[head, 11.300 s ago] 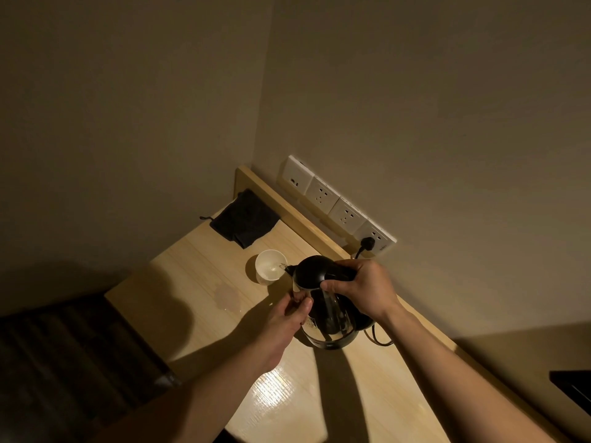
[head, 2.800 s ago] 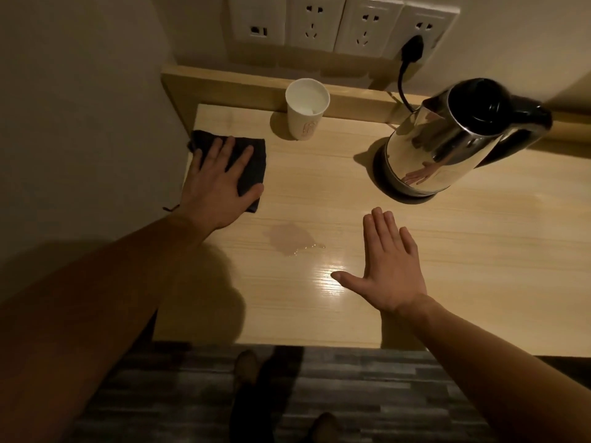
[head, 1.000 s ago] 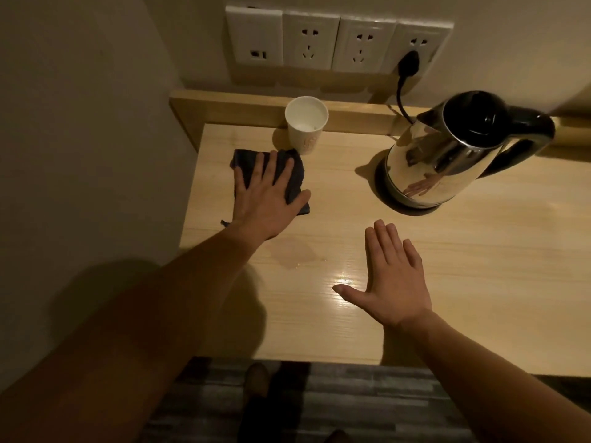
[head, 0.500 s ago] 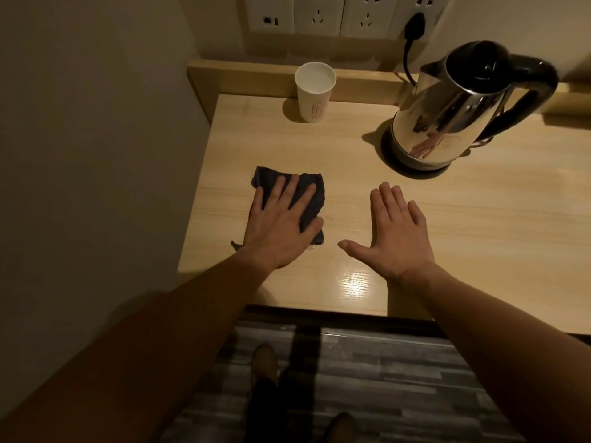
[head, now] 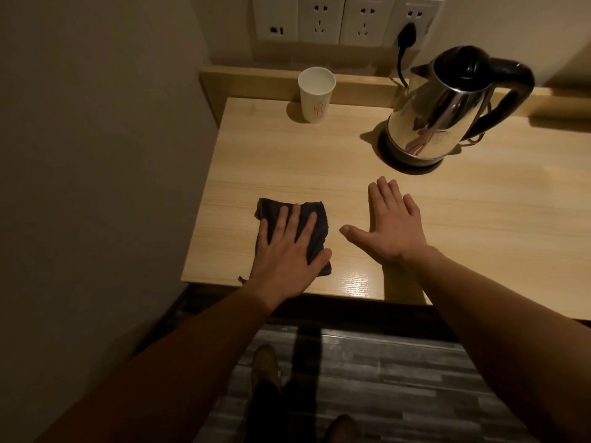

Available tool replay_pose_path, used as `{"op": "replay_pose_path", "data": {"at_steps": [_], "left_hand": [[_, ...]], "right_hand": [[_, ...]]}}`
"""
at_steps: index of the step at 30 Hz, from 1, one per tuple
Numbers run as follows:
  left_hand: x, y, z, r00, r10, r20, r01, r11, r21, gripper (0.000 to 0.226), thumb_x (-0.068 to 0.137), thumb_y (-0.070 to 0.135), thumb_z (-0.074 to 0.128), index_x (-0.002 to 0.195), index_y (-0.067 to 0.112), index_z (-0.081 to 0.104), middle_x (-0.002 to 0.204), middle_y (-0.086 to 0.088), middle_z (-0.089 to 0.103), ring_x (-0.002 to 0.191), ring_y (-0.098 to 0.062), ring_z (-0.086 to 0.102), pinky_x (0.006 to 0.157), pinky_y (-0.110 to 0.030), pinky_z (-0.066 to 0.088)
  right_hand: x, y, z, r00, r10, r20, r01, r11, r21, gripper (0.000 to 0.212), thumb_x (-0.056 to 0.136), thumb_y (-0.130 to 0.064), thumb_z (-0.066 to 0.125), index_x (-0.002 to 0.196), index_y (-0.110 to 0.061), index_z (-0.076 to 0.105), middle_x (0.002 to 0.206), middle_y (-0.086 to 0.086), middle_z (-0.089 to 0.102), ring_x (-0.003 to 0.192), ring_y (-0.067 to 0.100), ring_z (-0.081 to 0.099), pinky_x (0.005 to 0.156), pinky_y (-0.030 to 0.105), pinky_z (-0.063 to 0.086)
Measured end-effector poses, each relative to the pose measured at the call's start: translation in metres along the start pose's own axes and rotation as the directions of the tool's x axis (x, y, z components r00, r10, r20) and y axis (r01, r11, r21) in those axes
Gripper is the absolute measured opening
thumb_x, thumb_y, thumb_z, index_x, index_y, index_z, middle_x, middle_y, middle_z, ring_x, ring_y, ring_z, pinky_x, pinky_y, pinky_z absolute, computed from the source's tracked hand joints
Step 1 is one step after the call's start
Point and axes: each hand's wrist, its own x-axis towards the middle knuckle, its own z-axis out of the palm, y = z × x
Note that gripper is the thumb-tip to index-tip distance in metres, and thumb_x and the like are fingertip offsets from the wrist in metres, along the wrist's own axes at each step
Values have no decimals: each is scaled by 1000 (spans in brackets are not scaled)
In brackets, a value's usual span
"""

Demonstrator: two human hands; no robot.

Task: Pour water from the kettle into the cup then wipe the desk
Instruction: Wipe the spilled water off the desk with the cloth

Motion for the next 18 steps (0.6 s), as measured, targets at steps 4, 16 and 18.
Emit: {"op": "replay_pose_path", "data": {"at_steps": [4, 16, 18], "left_hand": [[-10, -11, -10, 988, 84, 131, -61, 984, -170, 85, 92, 84, 6, 164, 41, -5, 169, 8, -29, 152, -9, -36, 126, -53, -18], [33, -113, -47, 976, -147, -162, 120, 979, -166, 62, 109, 38, 25, 167, 24, 10, 177, -2, 0, 162, -20, -3, 129, -47, 1], [40, -114, -41, 983, -151, -106, 139, 984, -108, 62, 109, 43, 19, 168, 28, 4, 177, 0, -4, 162, -20, -7, 129, -49, -2]], "right_hand": [[-7, -26, -14, 998, -40, -58, 47, 991, 124, 93, 93, -78, 28, 166, -24, 11, 176, 1, -1, 161, 20, -9, 129, 54, 2], [-42, -149, 35, 939, -339, 59, 341, 940, -21, 104, 85, -94, 29, 166, -34, 4, 176, 1, -6, 161, 23, -13, 126, 64, 0], [-46, -151, 39, 955, -296, 26, 297, 954, -47, 102, 82, -97, 25, 165, -39, 7, 176, 4, -5, 161, 29, -14, 120, 73, -7]]}}
